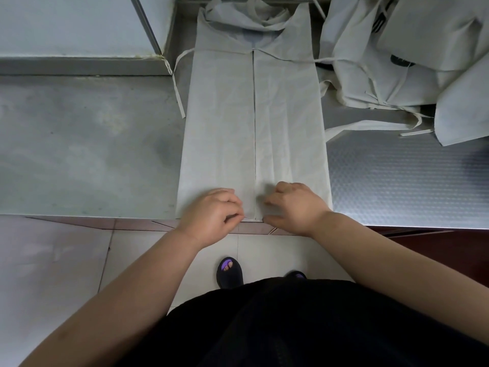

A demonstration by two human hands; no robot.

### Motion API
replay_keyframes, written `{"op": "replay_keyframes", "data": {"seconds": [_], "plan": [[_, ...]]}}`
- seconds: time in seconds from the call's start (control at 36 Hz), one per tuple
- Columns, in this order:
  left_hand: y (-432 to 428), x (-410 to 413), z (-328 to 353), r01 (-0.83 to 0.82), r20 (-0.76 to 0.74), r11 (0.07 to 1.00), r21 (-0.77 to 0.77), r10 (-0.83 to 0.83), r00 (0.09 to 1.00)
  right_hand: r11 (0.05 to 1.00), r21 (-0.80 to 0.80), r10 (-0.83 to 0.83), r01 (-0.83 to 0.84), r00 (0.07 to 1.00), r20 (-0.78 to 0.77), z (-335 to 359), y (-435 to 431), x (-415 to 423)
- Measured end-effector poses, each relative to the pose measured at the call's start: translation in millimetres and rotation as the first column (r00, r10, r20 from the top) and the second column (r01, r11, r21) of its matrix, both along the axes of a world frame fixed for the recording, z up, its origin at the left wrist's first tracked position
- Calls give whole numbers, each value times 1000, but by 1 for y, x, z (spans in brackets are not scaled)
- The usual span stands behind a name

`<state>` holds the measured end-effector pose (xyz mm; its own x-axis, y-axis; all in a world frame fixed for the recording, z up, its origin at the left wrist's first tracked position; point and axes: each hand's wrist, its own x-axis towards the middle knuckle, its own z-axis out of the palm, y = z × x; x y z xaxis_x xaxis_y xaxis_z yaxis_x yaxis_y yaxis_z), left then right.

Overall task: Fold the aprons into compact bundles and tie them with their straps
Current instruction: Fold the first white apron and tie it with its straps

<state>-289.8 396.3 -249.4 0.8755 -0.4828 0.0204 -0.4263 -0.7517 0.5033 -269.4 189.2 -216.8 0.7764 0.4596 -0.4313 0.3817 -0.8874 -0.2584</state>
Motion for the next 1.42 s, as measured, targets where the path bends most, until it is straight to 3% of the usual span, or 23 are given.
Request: {"op": "replay_keyframes", "data": {"seconds": [0.14, 0.28, 0.36, 0.56, 0.64, 0.75, 0.97, 1.33, 1.42], "plan": [[-1, -2, 5, 46, 1, 997, 62, -47, 999, 999, 28, -19, 19, 1000, 5, -1, -1, -2], [1, -10, -2, 72, -1, 957, 282, -75, 997, 999, -44, 2, -1, 999, 32, -5, -9, -5], [-3, -11, -7, 48, 101, 970, 237, -74, 992, 994, -108, 31, -25, 998, 51, -8, -12, -7], [2, -9, -5, 140, 188, 963, 229, -184, 965, 993, -66, 96, -93, 994, 44, -3, -20, -14], [1, -8, 2, 120, 118, 970, 212, -148, 982, 994, -49, 97, -94, 993, 60, 0, -20, -15], [-6, 4, 19, -57, -128, 973, 223, 87, 988, 999, -24, 34, -32, 997, 73, 4, -16, -7], [5, 52, 38, -19, -433, 948, 316, 163, 887, 987, -43, -160, 156, 980, -119, 13, -9, 22], [-3, 89, 46, 36, -352, 818, 574, 206, 913, 972, -170, -187, 165, 975, -124, 5, -2, 54], [-13, 90, 49, 73, -279, 721, 689, 171, 945, 969, -179, -195, 171, 972, -130, 5, 0, 56]]}}
